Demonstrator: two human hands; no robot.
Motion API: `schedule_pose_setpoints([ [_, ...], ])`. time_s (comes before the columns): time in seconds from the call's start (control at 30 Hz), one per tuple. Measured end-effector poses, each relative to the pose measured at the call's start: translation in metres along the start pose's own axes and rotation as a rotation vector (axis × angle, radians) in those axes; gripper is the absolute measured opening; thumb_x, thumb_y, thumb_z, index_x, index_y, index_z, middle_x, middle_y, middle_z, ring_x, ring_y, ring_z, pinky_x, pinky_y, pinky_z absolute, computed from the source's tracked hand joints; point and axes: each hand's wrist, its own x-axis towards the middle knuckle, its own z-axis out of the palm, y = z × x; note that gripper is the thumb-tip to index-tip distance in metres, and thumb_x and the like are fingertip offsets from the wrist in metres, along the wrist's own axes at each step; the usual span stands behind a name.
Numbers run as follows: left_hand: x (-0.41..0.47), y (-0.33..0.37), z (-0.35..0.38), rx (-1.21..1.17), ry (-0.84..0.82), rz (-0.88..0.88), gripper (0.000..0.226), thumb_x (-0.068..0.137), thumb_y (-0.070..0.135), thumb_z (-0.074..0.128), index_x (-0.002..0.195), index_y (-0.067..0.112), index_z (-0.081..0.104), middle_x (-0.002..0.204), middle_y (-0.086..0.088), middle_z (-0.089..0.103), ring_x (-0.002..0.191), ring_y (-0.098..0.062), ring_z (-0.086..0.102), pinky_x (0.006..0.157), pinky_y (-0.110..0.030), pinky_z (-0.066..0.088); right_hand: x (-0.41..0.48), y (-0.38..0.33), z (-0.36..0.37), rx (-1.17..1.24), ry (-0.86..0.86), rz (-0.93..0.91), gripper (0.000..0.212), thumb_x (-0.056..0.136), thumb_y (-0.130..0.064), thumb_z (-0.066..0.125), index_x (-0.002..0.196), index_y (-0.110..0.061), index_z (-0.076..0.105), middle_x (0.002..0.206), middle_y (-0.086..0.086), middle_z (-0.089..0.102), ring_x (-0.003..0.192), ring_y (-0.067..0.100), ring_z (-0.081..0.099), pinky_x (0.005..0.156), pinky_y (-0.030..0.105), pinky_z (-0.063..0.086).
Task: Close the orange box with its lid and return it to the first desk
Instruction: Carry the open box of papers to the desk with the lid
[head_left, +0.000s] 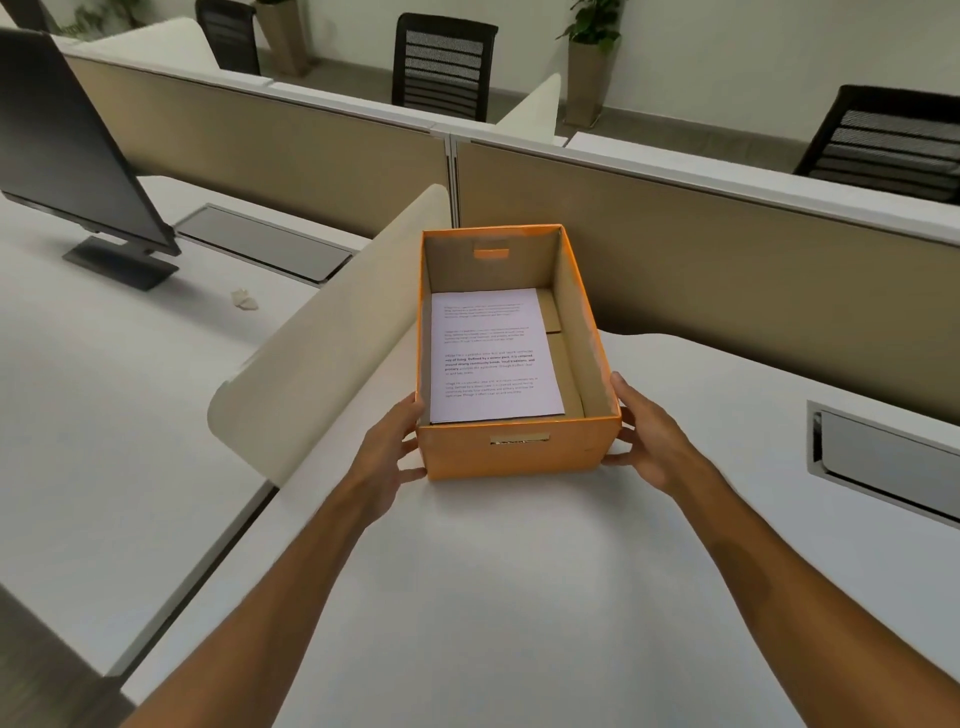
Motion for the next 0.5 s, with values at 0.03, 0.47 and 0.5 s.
schedule_pose_setpoints([
  [0.03, -0.002, 0.001, 0.000, 0.008, 0.001, 0.008, 0.043, 0.085, 0.065, 0.054, 0.124, 0.050, 0.063, 0.120, 0.017, 0.071, 0.117, -0.018, 0.064, 0.078, -0.044, 0.057, -0.002, 0.000, 0.000, -0.005, 0.004, -0.006, 0.057, 0.077, -0.073, 0.053, 0.125, -0.044, 0.055, 0.126, -0.004, 0.063, 0.109, 0.023, 0.061, 0.073, 0.051, 0.056],
  [0.47, -0.058, -0.009, 0.043, 0.025, 0.000, 0.082, 0.042, 0.095, 0.049, 0.055, 0.135, 0.038, 0.060, 0.126, 0.012, 0.070, 0.115, -0.024, 0.065, 0.080, -0.049, 0.060, -0.085, 0.033, -0.042, 0.042, 0.081, -0.062, 0.059, 0.080, -0.071, 0.053, 0.132, -0.043, 0.055, 0.129, -0.001, 0.065, 0.117, 0.027, 0.062, 0.088, 0.065, 0.053],
  [0.5, -0.065, -0.010, 0.050, 0.027, -0.009, 0.084, 0.041, 0.094, 0.050, 0.055, 0.134, 0.038, 0.061, 0.126, 0.013, 0.070, 0.114, -0.024, 0.066, 0.078, -0.048, 0.060, -0.095, 0.035, -0.048, 0.044, 0.091, -0.065, 0.056, 0.080, -0.071, 0.053, 0.130, -0.044, 0.057, 0.127, -0.001, 0.066, 0.116, 0.026, 0.062, 0.087, 0.064, 0.053],
])
